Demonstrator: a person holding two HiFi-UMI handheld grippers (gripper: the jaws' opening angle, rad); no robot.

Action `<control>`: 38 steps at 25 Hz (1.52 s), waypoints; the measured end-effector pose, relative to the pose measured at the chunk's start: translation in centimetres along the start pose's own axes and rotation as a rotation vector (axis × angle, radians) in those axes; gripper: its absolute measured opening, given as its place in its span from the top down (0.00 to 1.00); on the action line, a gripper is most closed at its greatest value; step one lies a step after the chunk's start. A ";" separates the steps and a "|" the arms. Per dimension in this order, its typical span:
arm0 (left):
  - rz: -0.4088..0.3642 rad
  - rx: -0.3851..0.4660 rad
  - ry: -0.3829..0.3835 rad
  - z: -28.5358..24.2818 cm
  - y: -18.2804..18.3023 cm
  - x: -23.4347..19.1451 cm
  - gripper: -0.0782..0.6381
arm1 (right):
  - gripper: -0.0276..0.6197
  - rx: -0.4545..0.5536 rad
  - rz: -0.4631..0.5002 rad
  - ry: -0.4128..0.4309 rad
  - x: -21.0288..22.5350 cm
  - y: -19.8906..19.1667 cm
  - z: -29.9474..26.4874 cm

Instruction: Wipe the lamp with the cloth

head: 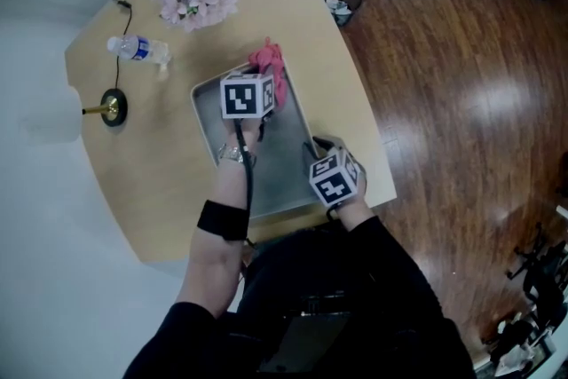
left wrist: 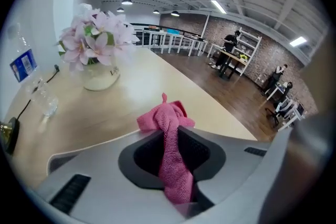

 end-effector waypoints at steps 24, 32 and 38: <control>0.054 -0.064 -0.187 3.2 -8.6 7.3 0.80 | 0.80 0.013 -0.029 0.061 0.1 0.3 -0.3; 0.142 -0.053 -0.223 5.1 -12.0 8.8 0.81 | 0.80 0.012 -0.205 0.129 1.2 0.4 0.6; 0.147 -0.062 -0.231 6.0 -13.7 10.4 0.81 | 0.80 0.096 -0.252 0.107 2.8 1.9 3.4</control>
Point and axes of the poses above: the fingertips, and each gripper's own axes: z backward along the fingers, x to its right, y out of its top, the point moved 2 cm from there along z, backward along the fingers, and after that the axes turned 2 degrees about x, right-handed, at the moved point
